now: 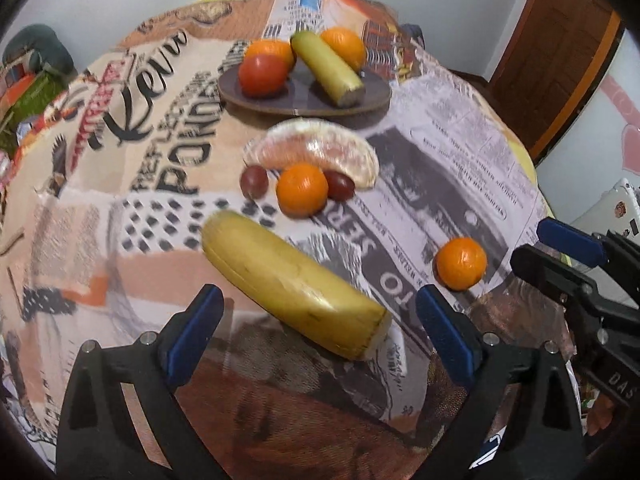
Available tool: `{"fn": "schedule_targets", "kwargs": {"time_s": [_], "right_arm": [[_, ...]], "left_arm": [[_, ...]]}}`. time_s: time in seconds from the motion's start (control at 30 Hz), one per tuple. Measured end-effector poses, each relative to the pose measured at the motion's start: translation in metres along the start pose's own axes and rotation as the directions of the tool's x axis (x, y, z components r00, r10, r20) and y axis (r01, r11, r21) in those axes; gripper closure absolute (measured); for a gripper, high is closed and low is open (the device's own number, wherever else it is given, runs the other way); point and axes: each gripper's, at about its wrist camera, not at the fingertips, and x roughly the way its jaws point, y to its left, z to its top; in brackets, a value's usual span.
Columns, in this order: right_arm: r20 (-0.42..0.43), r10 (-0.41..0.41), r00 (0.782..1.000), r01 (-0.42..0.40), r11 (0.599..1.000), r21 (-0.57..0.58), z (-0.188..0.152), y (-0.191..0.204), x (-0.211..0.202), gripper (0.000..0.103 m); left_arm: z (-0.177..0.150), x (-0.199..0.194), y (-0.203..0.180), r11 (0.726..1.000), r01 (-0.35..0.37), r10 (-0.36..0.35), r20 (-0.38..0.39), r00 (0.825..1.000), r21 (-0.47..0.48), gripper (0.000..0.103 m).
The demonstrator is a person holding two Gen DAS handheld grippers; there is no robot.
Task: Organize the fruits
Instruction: 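Grasp the banana with the left tool while the right tool grasps a mandarin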
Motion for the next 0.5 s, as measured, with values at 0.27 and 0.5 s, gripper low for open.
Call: {"fn": "schedule_targets", "kwargs": {"time_s": [0.27, 0.5], "right_arm": [[-0.044, 0.029, 0.999, -0.029, 1.000, 0.011, -0.012, 0.002, 0.012, 0.062], [-0.077, 0.058, 0.995, -0.057, 0.998, 0.010, -0.013, 0.009, 0.026, 0.062]], "left_arm": [[-0.006, 0.010, -0.001, 0.998, 0.012, -0.011, -0.009, 1.000, 0.063, 0.016], [-0.015, -0.004, 0.025, 0.993, 0.060, -0.060, -0.002, 0.998, 0.099, 0.048]]}}
